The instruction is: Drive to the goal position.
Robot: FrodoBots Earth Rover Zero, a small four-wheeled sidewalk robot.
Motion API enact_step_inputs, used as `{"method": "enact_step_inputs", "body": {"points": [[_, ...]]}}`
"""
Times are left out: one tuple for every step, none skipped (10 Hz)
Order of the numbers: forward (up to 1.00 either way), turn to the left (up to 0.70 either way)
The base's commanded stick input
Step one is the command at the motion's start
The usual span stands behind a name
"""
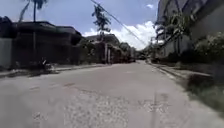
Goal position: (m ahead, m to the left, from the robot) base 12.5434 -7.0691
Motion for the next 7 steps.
{"method": "enact_step_inputs", "body": {"points": [[1.00,-0.39],[1.00,-0.39],[1.00,-0.39],[1.00,-0.39],[1.00,-0.25],[1.00,0.00],[1.00,0.00]]}}
